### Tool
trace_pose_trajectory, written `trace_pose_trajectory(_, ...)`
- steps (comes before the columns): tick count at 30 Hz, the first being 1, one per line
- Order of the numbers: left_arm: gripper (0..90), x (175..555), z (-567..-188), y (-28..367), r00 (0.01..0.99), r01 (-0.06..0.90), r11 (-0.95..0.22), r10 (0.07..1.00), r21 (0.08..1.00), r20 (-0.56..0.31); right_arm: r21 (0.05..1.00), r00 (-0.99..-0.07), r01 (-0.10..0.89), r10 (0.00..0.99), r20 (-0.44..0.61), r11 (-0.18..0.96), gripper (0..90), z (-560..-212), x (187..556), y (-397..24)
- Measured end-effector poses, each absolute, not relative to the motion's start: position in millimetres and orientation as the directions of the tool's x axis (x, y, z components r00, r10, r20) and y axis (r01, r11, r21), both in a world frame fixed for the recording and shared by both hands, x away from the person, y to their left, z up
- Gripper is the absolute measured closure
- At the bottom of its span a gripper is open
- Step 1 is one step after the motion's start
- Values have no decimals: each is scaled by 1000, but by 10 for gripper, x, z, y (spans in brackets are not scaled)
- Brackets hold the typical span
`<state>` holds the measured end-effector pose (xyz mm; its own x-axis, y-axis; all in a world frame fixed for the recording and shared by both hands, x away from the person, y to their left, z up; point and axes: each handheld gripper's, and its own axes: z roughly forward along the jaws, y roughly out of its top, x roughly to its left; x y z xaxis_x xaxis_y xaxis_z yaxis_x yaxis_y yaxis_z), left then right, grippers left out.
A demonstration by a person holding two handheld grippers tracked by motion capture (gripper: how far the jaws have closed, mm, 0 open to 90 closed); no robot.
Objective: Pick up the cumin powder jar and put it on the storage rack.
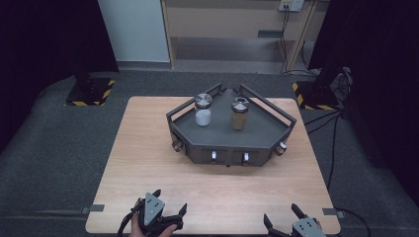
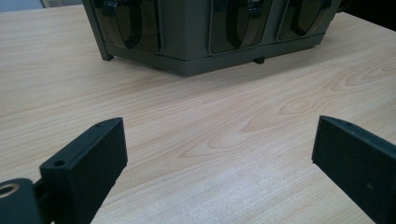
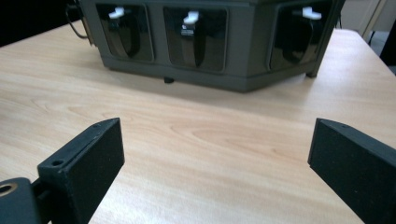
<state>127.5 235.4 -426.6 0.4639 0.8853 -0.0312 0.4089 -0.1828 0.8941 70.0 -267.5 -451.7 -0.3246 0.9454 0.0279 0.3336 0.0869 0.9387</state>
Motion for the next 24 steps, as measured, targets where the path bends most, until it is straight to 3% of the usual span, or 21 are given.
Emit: trace_pose_trajectory(24, 25, 1387, -4294, 2346, 459, 475, -201, 887, 857, -45, 917, -278, 391, 960, 31, 84, 32, -4606, 746, -2746)
